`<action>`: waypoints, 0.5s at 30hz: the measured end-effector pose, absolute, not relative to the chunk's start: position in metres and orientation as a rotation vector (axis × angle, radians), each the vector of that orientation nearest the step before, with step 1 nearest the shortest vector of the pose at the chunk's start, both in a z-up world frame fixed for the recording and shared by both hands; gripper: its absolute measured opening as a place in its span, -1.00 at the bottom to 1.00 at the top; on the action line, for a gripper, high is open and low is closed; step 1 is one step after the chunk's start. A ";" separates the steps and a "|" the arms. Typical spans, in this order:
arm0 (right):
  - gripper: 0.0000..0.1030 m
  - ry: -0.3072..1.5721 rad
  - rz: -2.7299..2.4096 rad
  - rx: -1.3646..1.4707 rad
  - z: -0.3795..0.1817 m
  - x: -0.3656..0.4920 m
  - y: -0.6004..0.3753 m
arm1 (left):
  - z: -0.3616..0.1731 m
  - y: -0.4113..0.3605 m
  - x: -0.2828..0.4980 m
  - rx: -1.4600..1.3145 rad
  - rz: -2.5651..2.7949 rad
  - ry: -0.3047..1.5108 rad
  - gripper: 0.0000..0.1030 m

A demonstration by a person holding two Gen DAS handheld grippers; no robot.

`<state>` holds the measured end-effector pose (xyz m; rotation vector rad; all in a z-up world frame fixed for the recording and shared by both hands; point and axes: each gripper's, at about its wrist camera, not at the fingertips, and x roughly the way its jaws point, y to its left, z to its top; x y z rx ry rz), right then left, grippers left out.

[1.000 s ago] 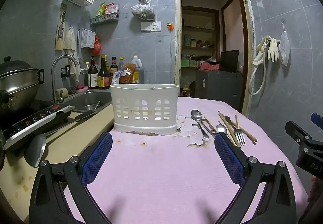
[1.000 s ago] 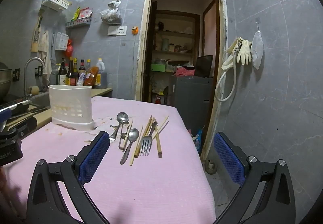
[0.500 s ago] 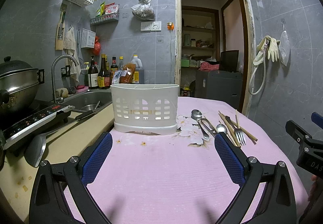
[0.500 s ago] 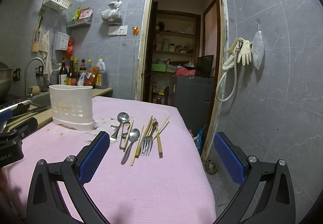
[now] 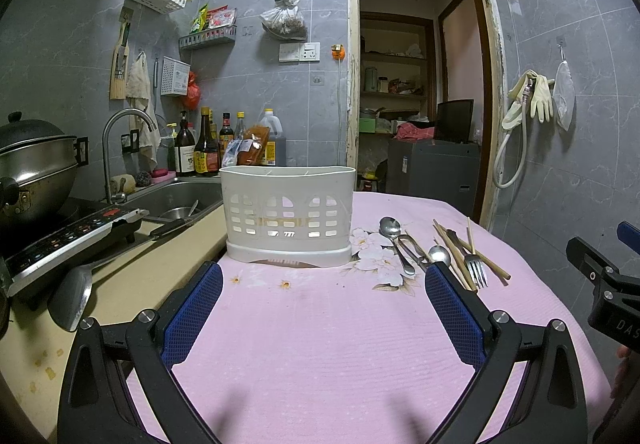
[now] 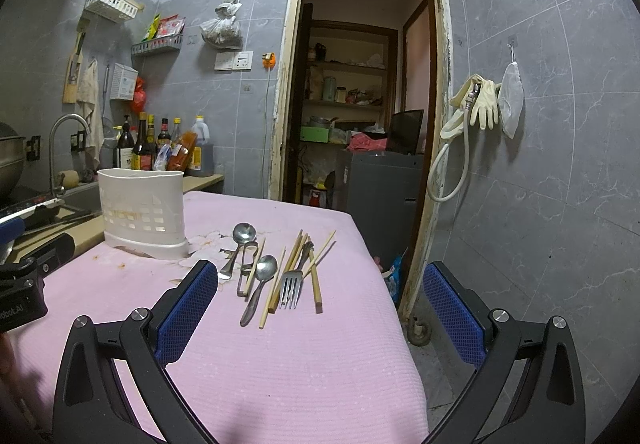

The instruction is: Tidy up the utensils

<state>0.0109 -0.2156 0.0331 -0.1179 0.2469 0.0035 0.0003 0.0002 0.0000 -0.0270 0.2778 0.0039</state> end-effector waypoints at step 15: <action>1.00 0.246 0.003 -0.118 0.033 0.010 -0.215 | 0.000 0.000 0.000 -0.028 0.005 0.278 0.93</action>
